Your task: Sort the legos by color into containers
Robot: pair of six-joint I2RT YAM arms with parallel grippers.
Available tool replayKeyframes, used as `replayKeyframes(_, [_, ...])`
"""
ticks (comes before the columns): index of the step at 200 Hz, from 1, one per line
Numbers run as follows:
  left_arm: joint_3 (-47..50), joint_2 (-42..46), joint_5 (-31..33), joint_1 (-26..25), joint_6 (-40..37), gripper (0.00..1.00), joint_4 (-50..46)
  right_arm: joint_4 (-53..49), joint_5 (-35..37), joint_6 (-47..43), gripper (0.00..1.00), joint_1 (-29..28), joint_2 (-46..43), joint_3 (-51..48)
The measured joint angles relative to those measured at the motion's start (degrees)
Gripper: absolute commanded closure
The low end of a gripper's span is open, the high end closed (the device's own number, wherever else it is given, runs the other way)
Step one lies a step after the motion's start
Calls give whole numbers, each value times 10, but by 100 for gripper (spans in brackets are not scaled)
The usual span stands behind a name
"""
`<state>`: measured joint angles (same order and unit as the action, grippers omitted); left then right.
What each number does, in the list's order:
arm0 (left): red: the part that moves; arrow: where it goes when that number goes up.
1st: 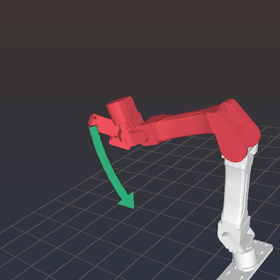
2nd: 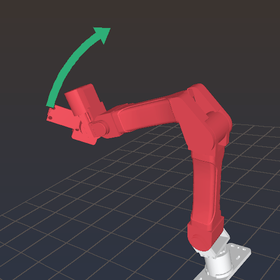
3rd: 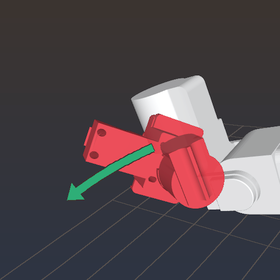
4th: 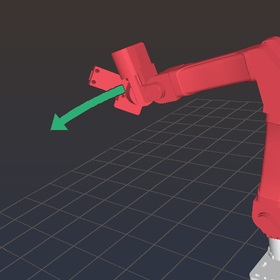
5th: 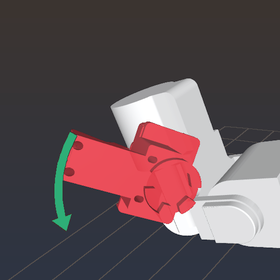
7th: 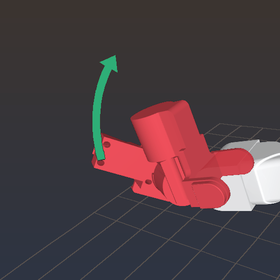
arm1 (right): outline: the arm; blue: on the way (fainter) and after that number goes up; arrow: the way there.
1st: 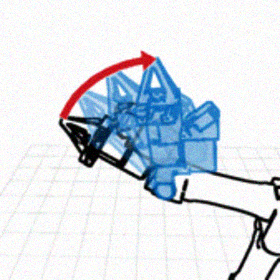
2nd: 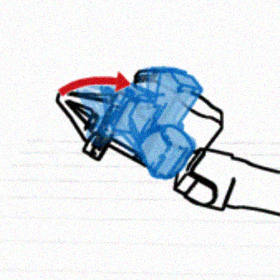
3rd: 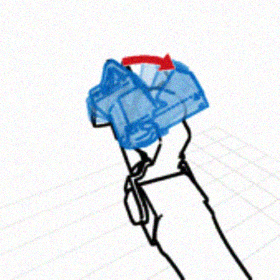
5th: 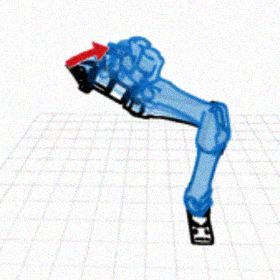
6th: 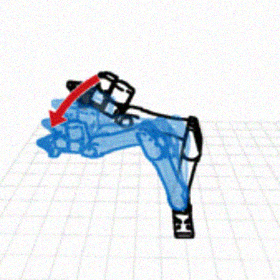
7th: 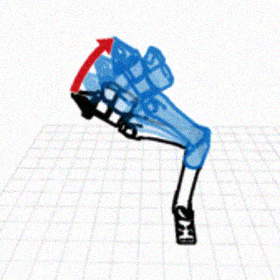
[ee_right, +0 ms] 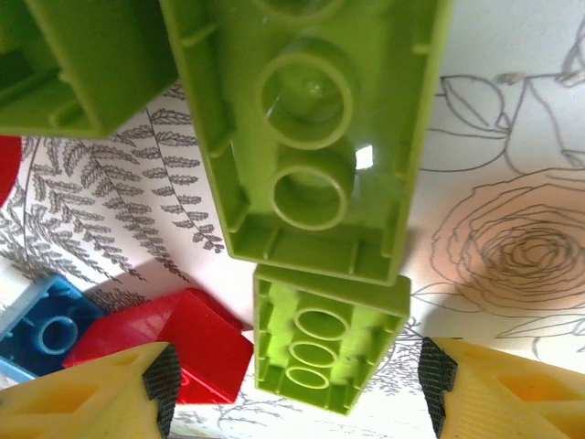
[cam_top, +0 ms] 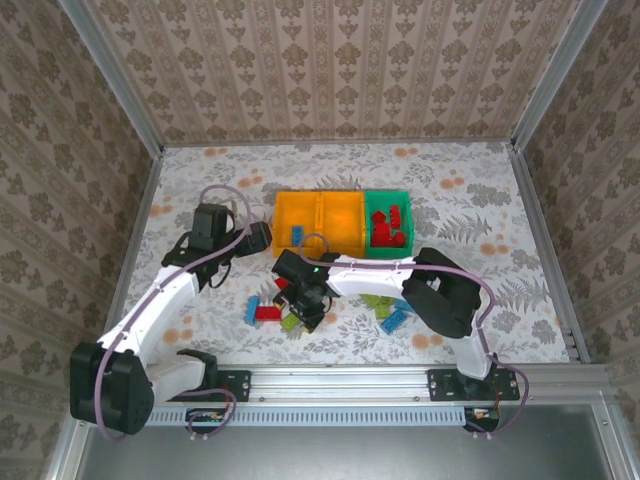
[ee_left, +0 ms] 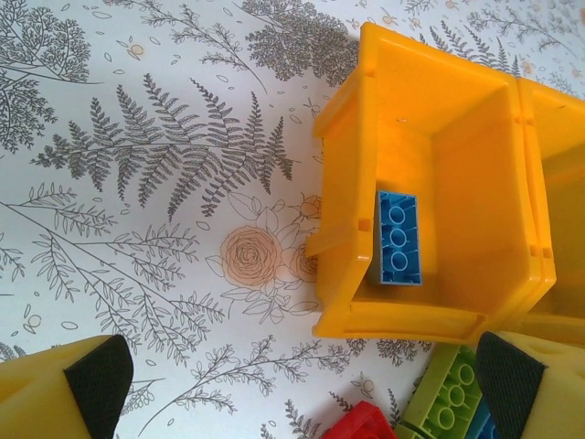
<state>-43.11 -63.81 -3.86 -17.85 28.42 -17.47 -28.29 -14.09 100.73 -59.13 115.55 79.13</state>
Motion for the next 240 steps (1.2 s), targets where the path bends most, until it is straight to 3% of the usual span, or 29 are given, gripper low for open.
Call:
replayKeyframes(55, [16,10,-9,15,-1,0,4,-17,-16,17,43,10,19,13])
replayKeyframes(109, [19,10,-16,25,-2,0,4,-23,-37,6,44,25,17,1])
replayKeyframes(177, [25,10,-25,26,-2,0,5,-33,-42,-39,72,32,3,-17])
replayKeyframes(240, [51,41,-37,26,-2,0,-1,-73,39,-82,78,43,-57,-69])
